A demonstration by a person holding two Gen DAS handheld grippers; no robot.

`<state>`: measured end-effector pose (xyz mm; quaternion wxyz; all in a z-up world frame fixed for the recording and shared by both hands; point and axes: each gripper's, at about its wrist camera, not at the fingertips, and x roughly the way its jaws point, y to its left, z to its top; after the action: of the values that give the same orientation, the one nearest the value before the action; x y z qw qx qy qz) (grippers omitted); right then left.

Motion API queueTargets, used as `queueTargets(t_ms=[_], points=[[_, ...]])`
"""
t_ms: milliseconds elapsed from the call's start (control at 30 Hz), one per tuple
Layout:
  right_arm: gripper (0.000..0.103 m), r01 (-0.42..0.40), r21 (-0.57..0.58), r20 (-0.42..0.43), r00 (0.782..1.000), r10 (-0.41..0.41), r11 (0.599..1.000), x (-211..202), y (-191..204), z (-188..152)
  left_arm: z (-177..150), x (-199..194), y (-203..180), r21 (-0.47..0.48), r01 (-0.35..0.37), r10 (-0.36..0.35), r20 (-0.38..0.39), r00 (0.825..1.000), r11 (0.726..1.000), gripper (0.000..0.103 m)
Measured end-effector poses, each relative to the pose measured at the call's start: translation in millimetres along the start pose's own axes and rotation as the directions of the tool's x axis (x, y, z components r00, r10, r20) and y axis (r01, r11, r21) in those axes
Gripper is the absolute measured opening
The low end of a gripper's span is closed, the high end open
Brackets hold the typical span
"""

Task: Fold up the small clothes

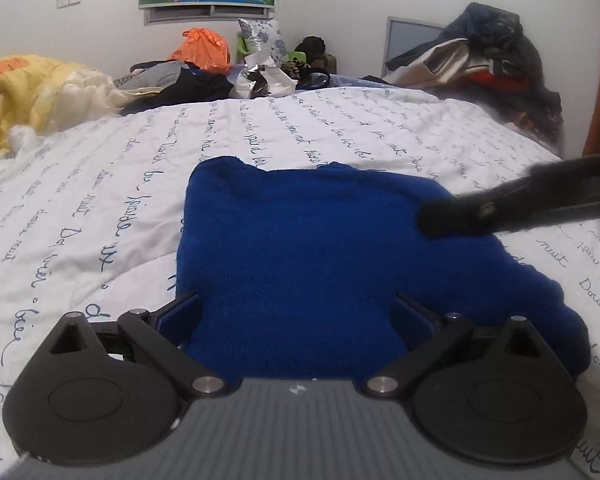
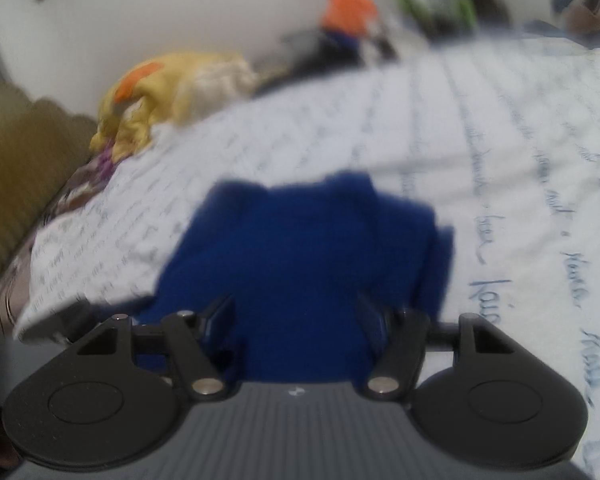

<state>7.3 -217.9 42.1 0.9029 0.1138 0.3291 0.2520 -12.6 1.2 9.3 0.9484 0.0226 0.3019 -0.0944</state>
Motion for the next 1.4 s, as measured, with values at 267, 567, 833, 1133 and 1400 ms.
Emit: queueTargets(t_ms=[267,567,833,1133,1400], points=[[0.071,0.039,-0.020,-0.015,0.999,-0.039,0.999,-2.1,1.5,-12.2,-3.5,-1.7,7.5,-0.042,0.010,-0.010,-0.017,1.000,0.999,0.103],[0.075,-0.007,0.082,-0.032,0.999,0.010,0.997,-26.3,-15.0,-22.6,-10.8,-28.7,34.0,-0.267,0.103,-0.132,-0.091,0.987,0.958,0.095],[0.032,0.000,0.093,-0.148,0.989,0.014,0.996,-28.9,-34.0,-45.1,-18.7,-47.6,45.0,-0.284,0.099,-0.140,-0.127,0.982,0.954,0.026],[0.032,0.010,-0.097,-0.162,0.986,-0.026,0.995,-35.9,-14.3,-39.1,-25.1,-89.3,25.3,0.012,0.103,-0.102,-0.034,0.994,0.995,0.055],[0.071,0.073,-0.118,-0.115,0.990,-0.086,0.990,41.9,-9.6,35.5,-31.6,-42.3,-10.6,0.084,0.190,-0.187,-0.040,0.982,0.978,0.071]])
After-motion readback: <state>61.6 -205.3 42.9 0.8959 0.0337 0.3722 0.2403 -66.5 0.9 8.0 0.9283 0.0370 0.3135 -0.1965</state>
